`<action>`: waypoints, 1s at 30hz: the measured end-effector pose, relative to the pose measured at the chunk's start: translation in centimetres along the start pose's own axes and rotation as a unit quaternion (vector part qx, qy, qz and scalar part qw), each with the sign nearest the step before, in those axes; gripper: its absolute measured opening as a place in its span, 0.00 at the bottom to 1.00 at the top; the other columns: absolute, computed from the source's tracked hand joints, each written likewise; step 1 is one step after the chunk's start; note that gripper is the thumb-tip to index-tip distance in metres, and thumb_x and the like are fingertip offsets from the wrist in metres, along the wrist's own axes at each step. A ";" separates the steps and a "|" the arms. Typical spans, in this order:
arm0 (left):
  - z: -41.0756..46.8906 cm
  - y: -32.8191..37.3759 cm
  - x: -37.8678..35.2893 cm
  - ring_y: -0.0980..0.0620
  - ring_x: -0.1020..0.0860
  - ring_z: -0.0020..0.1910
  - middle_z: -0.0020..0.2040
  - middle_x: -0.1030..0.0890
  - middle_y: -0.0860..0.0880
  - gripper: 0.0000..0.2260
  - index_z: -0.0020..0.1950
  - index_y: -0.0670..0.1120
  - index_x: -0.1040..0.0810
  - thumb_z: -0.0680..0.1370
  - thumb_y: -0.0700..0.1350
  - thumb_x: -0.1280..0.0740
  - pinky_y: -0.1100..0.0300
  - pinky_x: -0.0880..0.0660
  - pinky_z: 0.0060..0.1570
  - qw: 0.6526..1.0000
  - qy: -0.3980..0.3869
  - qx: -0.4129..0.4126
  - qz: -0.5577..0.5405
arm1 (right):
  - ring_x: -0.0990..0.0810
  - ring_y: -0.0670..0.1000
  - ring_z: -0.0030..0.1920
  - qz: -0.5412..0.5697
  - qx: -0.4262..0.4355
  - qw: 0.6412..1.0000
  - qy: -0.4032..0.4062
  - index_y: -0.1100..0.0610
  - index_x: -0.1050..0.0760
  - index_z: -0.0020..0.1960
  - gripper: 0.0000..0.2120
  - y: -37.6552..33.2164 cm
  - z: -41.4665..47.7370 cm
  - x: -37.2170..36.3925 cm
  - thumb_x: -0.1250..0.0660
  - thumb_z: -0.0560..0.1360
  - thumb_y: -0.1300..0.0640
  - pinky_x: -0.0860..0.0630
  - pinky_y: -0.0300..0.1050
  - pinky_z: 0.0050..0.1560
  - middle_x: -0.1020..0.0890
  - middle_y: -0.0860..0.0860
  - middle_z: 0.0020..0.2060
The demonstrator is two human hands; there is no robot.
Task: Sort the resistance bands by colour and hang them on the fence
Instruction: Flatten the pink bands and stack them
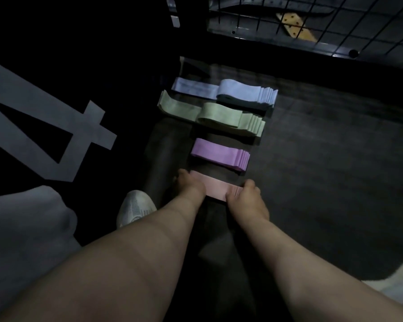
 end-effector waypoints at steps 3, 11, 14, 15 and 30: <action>-0.2 0.0 0.0 0.38 0.31 0.69 0.71 0.32 0.41 0.16 0.70 0.44 0.31 0.82 0.45 0.42 0.47 0.34 0.70 0.999 0.006 -0.007 0.043 | 0.27 0.61 0.63 -0.096 0.061 0.992 0.055 0.54 0.37 0.71 0.26 0.0 -0.8 0.0 0.38 0.77 0.43 0.28 0.53 0.57 0.32 0.57 0.65; -0.9 -1.6 -0.1 0.40 0.36 0.70 0.71 0.38 0.43 0.26 0.75 0.50 0.39 0.78 0.47 0.37 0.50 0.41 0.70 0.977 -0.013 -0.132 0.167 | 0.30 0.59 0.68 -0.187 0.290 0.935 0.083 0.52 0.29 0.71 0.28 1.0 -0.5 0.0 0.29 0.72 0.47 0.33 0.54 0.65 0.30 0.55 0.69; -0.9 -2.1 -0.1 0.41 0.35 0.69 0.71 0.38 0.44 0.28 0.77 0.54 0.41 0.79 0.50 0.35 0.51 0.40 0.70 0.969 -0.017 -0.176 0.172 | 0.30 0.58 0.67 -0.165 0.290 0.939 0.079 0.51 0.29 0.71 0.30 1.5 -0.5 -0.1 0.28 0.71 0.45 0.32 0.53 0.66 0.30 0.55 0.68; -0.9 -2.1 -0.1 0.41 0.35 0.68 0.70 0.37 0.44 0.28 0.77 0.54 0.40 0.79 0.50 0.35 0.51 0.40 0.69 0.969 -0.017 -0.178 0.169 | 0.31 0.57 0.68 -0.154 0.281 0.944 0.082 0.50 0.31 0.72 0.32 1.6 -0.6 -0.2 0.28 0.71 0.43 0.33 0.53 0.67 0.31 0.55 0.69; -1.2 -2.0 -0.2 0.47 0.38 0.72 0.70 0.38 0.50 0.37 0.78 0.61 0.42 0.73 0.52 0.28 0.53 0.42 0.71 0.964 -0.050 -0.205 0.163 | 0.26 0.59 0.61 0.143 0.024 0.983 0.115 0.58 0.32 0.65 0.20 1.6 -0.9 -1.1 0.34 0.77 0.52 0.26 0.54 0.60 0.30 0.57 0.63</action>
Point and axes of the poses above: each hand's wrist, its own z-axis towards the middle knuckle, its own x-axis out of the back of the hand, y = z × x, the point moved 3 cm from there along z, towards the middle knuckle
